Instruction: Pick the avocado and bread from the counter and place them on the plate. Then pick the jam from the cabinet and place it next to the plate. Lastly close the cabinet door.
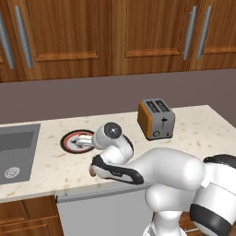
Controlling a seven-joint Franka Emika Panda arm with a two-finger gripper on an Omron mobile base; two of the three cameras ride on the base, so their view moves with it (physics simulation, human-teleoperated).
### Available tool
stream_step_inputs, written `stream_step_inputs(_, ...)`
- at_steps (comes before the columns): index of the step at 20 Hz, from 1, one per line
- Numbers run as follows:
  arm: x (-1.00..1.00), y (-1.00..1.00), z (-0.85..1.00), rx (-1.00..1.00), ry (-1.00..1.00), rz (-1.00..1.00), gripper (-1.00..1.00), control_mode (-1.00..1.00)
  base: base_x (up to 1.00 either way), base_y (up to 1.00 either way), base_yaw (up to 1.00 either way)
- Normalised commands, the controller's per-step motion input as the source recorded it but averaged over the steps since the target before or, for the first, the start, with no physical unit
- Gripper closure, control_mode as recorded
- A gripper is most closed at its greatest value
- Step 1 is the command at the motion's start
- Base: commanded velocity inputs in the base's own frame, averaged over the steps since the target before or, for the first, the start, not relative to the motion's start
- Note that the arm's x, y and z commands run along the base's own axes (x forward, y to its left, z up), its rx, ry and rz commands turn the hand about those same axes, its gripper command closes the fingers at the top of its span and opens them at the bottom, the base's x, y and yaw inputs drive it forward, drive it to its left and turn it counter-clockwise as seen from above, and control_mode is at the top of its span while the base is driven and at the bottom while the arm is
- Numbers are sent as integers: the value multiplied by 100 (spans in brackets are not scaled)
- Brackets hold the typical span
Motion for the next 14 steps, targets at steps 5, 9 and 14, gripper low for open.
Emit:
stream_step_inputs(5,0,-3,2,9,21,0,-100,-100,0,0,0)
stream_step_inputs(9,0,1,0,-1,12,0,-100,-100,0,0,0)
stream_step_inputs(14,0,4,0,-9,9,0,-100,-100,0,0,0)
